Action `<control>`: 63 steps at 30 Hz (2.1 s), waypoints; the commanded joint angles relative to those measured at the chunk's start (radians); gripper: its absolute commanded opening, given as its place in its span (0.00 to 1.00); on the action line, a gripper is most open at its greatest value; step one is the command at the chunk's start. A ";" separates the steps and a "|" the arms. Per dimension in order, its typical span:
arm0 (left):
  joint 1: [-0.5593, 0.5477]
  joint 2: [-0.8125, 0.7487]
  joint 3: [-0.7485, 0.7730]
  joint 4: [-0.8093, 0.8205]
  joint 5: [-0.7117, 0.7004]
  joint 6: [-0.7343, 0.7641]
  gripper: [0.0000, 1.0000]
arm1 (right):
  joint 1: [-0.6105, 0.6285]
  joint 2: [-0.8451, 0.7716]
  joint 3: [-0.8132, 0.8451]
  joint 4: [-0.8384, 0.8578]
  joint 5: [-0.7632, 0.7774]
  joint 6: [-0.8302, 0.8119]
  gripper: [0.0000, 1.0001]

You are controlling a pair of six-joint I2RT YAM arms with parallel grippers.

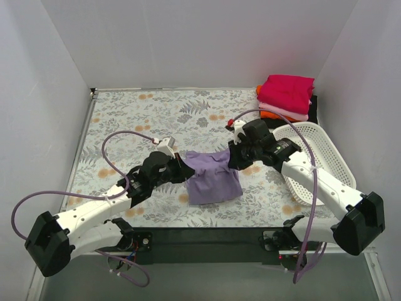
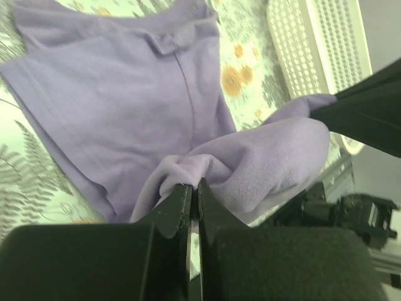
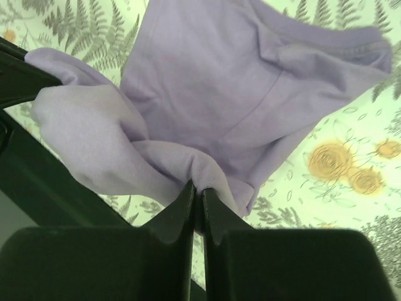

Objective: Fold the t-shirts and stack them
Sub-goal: Fold the tshirt, then neatly place the folded tshirt to the corner

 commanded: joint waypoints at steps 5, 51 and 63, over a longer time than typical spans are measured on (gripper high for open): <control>0.143 0.105 0.074 0.145 0.050 0.081 0.00 | -0.062 0.117 0.124 0.100 0.059 -0.046 0.01; 0.300 0.513 0.454 0.126 0.090 0.237 0.91 | -0.245 0.222 0.219 0.233 0.140 -0.026 0.78; 0.188 0.609 0.342 0.215 0.191 0.173 0.90 | -0.308 0.119 -0.152 0.431 -0.142 0.092 0.87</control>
